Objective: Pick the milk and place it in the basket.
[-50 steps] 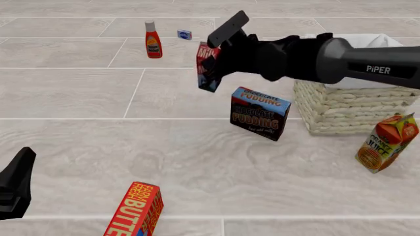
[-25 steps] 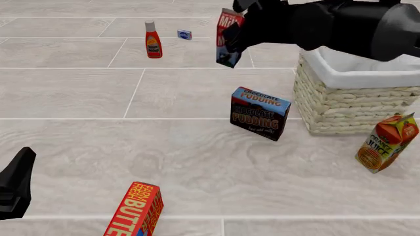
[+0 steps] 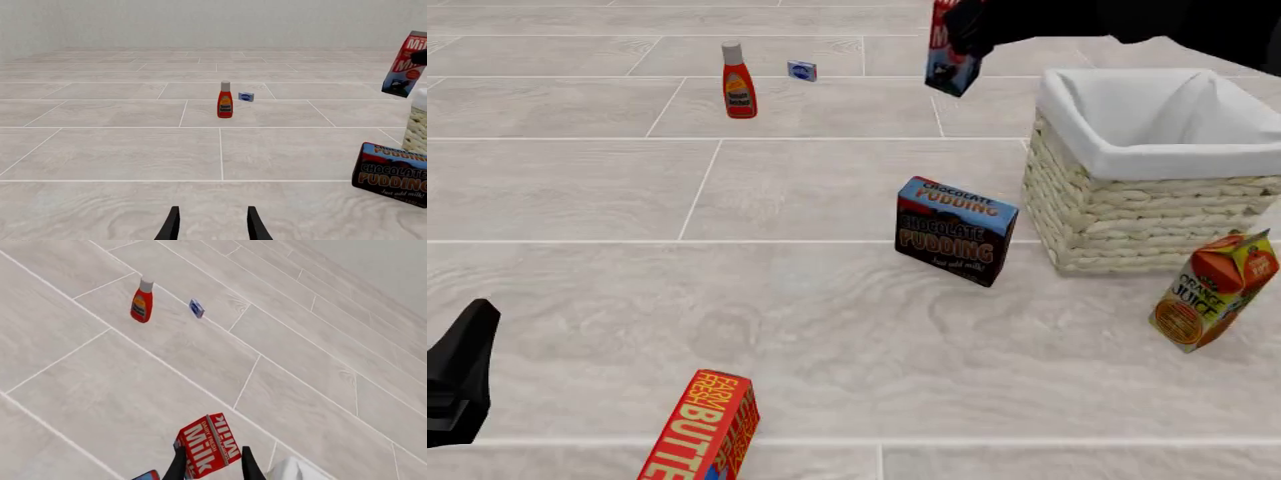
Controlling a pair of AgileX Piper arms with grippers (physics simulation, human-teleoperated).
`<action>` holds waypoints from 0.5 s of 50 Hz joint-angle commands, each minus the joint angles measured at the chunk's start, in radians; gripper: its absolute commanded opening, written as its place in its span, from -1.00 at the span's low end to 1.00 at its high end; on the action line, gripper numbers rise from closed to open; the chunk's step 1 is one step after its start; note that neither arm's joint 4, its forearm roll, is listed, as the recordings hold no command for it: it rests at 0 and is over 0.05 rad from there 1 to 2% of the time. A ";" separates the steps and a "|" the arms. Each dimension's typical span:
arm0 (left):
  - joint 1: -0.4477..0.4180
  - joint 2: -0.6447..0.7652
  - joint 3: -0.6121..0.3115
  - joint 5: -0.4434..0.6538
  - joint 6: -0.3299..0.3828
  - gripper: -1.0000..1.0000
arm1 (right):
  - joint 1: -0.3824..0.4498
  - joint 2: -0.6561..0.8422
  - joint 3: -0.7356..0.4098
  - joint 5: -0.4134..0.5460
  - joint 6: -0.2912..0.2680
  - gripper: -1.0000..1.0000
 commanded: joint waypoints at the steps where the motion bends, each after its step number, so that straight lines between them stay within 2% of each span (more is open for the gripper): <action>1: 0.000 0.000 0.000 0.000 0.000 1.00 | -0.066 -0.025 -0.045 0.025 0.031 -1.00; 25: 0.000 0.000 0.000 0.000 0.000 1.00 | -0.223 -0.049 -0.034 0.033 0.047 -1.00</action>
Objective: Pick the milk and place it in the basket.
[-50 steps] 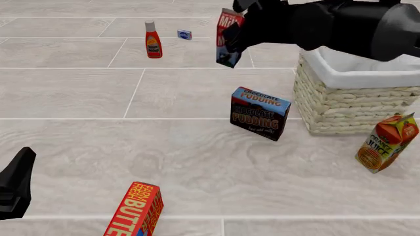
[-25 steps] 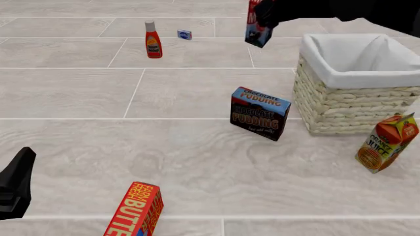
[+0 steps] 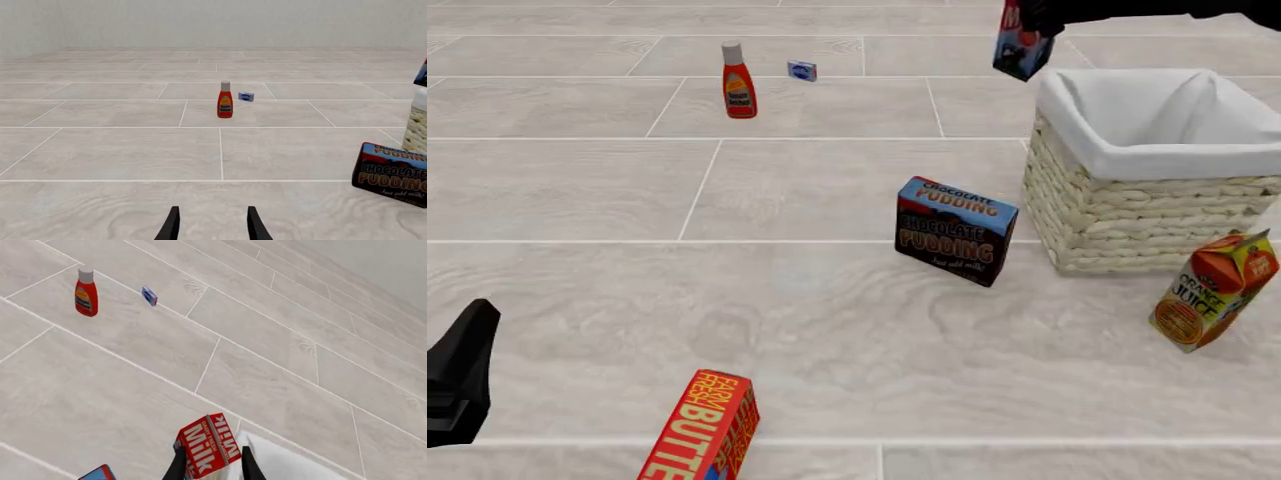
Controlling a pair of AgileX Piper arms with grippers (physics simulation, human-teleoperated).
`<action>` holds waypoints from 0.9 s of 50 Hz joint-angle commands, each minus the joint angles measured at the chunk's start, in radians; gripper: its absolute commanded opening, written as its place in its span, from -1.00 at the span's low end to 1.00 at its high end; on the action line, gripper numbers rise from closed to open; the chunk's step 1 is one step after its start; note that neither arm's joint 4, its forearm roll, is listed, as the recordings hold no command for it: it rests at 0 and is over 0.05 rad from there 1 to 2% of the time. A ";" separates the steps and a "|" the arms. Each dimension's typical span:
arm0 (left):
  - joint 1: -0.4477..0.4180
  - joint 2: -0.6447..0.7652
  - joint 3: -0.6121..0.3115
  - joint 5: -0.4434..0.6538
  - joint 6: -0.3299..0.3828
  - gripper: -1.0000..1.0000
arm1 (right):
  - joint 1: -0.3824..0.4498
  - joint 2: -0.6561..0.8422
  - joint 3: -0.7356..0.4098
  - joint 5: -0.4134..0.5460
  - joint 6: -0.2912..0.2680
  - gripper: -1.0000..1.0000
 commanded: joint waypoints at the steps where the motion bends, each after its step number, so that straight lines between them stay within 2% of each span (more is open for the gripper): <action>1: 0.000 0.000 0.000 0.000 0.000 1.00 | -0.071 -0.031 -0.010 -0.004 0.037 -1.00; 18: 0.000 0.000 0.000 0.000 0.000 1.00 | -0.167 -0.025 0.017 -0.024 0.027 -1.00; 22: 0.000 0.000 0.000 0.000 0.000 1.00 | -0.190 -0.022 0.036 -0.043 0.005 -1.00; 39: 0.000 0.000 0.000 0.000 0.000 1.00 | -0.269 -0.013 0.103 -0.094 -0.016 -1.00; 45: 0.000 0.000 0.000 0.000 0.000 1.00 | -0.286 0.004 0.105 -0.103 -0.007 -1.00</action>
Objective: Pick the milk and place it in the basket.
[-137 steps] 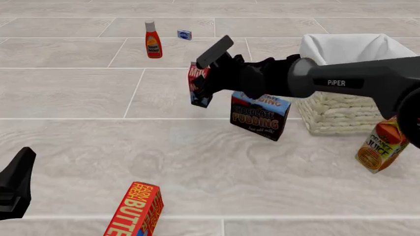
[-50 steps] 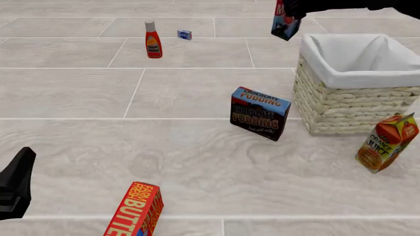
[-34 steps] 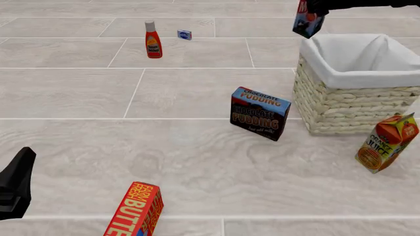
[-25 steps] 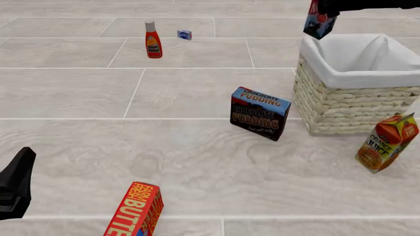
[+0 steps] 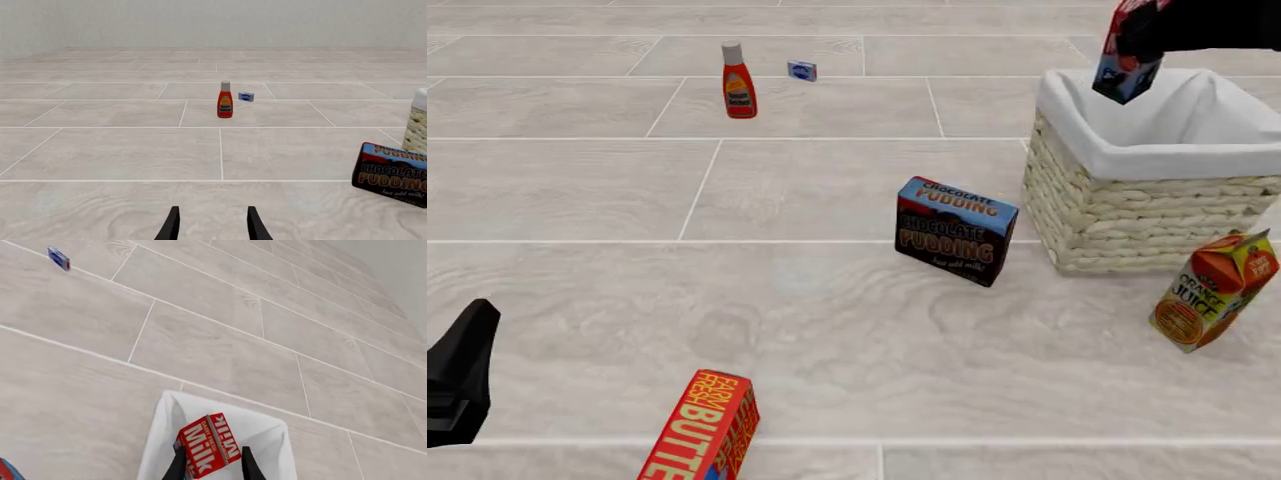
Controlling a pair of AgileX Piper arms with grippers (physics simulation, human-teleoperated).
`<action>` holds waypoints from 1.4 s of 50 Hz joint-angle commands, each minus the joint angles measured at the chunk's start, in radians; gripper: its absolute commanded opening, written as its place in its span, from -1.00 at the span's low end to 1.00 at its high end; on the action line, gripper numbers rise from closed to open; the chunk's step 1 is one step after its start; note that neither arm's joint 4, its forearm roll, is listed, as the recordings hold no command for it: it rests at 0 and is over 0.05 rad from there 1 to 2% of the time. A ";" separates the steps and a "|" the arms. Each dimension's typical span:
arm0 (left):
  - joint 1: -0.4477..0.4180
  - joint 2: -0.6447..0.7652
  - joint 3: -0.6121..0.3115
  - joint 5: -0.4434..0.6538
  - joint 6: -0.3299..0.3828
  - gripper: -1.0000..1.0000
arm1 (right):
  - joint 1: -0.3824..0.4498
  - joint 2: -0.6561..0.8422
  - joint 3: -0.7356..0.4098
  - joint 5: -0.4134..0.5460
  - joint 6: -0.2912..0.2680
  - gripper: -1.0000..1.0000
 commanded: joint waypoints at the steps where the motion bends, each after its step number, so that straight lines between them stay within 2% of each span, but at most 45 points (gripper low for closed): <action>1: 0.000 0.000 0.000 0.000 0.000 1.00 | -0.043 0.008 0.007 -0.034 0.023 -1.00; 13: 0.000 0.000 0.000 0.000 0.000 1.00 | -0.074 0.042 0.029 -0.063 0.006 -1.00; 34: 0.000 0.000 0.000 0.000 0.000 1.00 | -0.105 0.134 0.032 -0.102 0.007 -1.00; 70: 0.000 0.000 0.000 0.000 0.000 1.00 | -0.117 0.242 0.006 -0.113 -0.003 -1.00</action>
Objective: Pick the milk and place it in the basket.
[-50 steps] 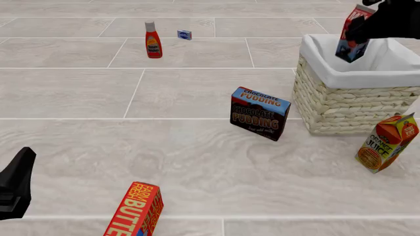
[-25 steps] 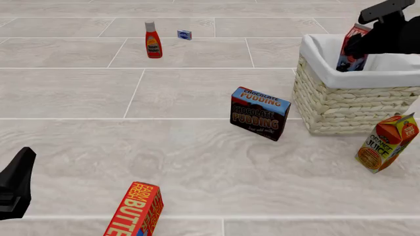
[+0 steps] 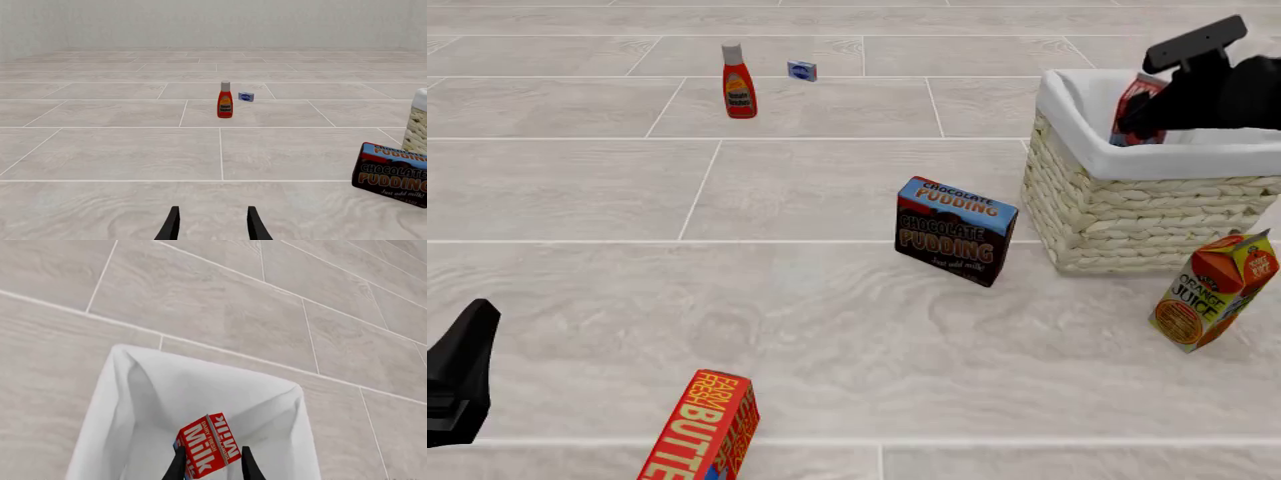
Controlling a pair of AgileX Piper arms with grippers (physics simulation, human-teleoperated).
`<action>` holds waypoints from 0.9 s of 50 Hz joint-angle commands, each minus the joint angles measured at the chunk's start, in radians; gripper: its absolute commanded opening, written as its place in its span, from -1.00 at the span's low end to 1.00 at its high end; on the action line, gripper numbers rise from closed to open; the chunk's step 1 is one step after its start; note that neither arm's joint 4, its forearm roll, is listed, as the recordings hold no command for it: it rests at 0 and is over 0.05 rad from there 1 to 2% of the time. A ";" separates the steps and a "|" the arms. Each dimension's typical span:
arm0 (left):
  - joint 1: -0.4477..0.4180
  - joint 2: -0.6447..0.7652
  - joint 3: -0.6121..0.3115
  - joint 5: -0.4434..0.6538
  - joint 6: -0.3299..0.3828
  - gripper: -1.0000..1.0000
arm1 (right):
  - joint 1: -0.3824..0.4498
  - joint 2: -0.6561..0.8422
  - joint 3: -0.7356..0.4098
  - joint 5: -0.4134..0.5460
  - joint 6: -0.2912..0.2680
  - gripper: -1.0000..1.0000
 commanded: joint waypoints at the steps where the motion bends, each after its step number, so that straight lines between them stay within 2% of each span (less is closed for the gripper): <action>1: 0.000 0.000 0.000 0.000 0.000 1.00 | -0.003 0.006 -0.018 -0.009 0.022 -1.00; 18: 0.000 0.000 0.000 0.000 0.000 1.00 | -0.011 0.009 -0.022 -0.003 0.024 -1.00; 19: 0.000 0.000 0.000 0.000 0.000 1.00 | -0.011 0.007 -0.021 -0.002 0.024 1.00; 45: 0.000 0.000 0.000 0.000 0.000 1.00 | -0.003 -0.056 -0.008 0.023 0.028 1.00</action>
